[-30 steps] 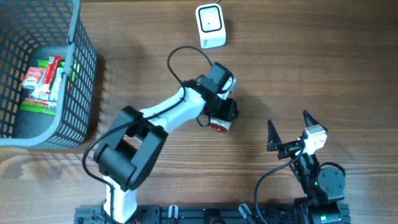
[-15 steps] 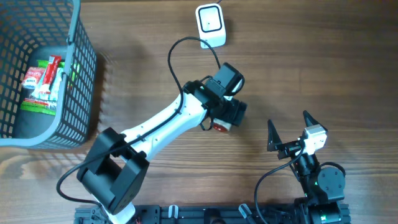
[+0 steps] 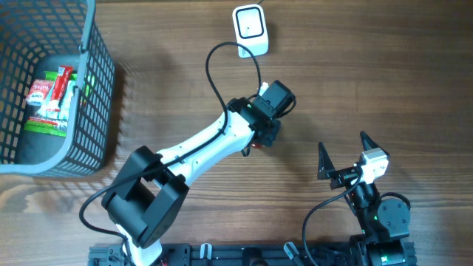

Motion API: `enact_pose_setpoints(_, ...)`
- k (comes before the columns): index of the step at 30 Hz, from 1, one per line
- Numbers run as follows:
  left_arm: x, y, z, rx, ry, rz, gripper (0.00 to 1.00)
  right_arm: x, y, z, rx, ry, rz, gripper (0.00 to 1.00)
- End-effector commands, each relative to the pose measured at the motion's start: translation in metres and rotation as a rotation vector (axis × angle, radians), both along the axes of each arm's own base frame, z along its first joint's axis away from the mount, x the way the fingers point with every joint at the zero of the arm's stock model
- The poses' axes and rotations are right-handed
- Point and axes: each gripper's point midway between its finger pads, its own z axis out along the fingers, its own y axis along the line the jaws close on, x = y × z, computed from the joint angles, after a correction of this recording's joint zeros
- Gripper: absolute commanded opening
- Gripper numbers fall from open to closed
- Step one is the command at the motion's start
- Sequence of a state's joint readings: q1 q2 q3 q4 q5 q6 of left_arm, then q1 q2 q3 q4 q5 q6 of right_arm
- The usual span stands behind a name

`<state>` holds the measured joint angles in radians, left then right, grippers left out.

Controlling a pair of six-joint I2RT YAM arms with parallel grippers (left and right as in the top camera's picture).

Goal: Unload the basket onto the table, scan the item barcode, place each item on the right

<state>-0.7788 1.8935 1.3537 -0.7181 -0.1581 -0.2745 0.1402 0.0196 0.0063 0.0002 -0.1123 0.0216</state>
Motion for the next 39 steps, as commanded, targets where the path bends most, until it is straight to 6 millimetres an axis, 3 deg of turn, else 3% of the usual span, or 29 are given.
enact_pose_setpoints(1,0.009,0.041,-0.013,0.158,-0.021,0.060,0.50,-0.001,0.001,0.002,0.006,-0.010,0.009,1.00)
enact_pose_setpoints(4,0.014,0.060,-0.012,0.214,-0.026,0.094,0.59,-0.001,0.001,0.002,0.006,-0.010,0.009,1.00)
enact_pose_setpoints(5,0.016,0.066,-0.012,0.220,-0.026,0.107,0.72,-0.001,0.001,0.002,0.006,-0.010,0.009,1.00)
enact_pose_setpoints(6,0.019,0.068,-0.010,0.213,-0.026,0.118,1.00,-0.001,0.001,0.002,0.006,-0.010,0.009,1.00)
enact_pose_setpoints(8,0.024,0.064,0.002,0.180,-0.029,0.102,1.00,-0.001,0.001,0.002,0.006,-0.010,0.009,1.00)
enact_pose_setpoints(11,0.045,0.064,0.043,0.110,-0.086,0.140,1.00,-0.001,0.001,0.002,0.006,-0.010,0.009,1.00)
enact_pose_setpoints(12,0.048,0.066,0.047,0.075,-0.072,0.129,1.00,-0.001,0.001,0.002,0.006,-0.010,0.009,1.00)
enact_pose_setpoints(15,0.037,0.062,0.035,-0.063,0.083,0.077,1.00,-0.001,0.001,0.002,0.006,-0.010,0.009,1.00)
enact_pose_setpoints(18,0.033,0.058,0.035,-0.131,0.132,0.062,1.00,-0.001,0.001,0.002,0.006,-0.010,0.009,1.00)
enact_pose_setpoints(20,0.024,0.044,0.036,-0.150,0.151,-0.007,0.85,-0.001,0.001,0.002,0.006,-0.010,0.009,1.00)
enact_pose_setpoints(22,0.020,0.036,0.036,-0.152,0.146,-0.032,0.28,-0.001,0.001,0.002,0.006,-0.010,0.009,1.00)
enact_pose_setpoints(23,0.018,0.033,0.036,-0.152,0.146,-0.039,0.06,-0.001,0.001,0.002,0.006,-0.010,0.009,1.00)
enact_pose_setpoints(27,0.001,0.010,0.039,-0.210,0.190,-0.093,0.06,-0.001,0.001,0.002,0.006,-0.010,0.009,1.00)
enact_pose_setpoints(29,-0.002,0.009,0.036,-0.212,0.202,-0.075,0.07,-0.001,0.001,0.002,0.006,-0.010,0.009,0.99)
enact_pose_setpoints(32,-0.007,0.013,0.020,-0.189,0.228,-0.069,0.08,-0.001,0.001,0.002,0.006,-0.010,0.009,1.00)
enact_pose_setpoints(36,0.004,0.031,-0.007,-0.072,0.210,-0.028,0.09,-0.001,0.001,0.002,0.006,-0.010,0.009,1.00)
enact_pose_setpoints(39,0.021,0.055,-0.007,0.023,0.143,0.025,0.09,-0.001,0.001,0.002,0.006,-0.010,0.009,1.00)
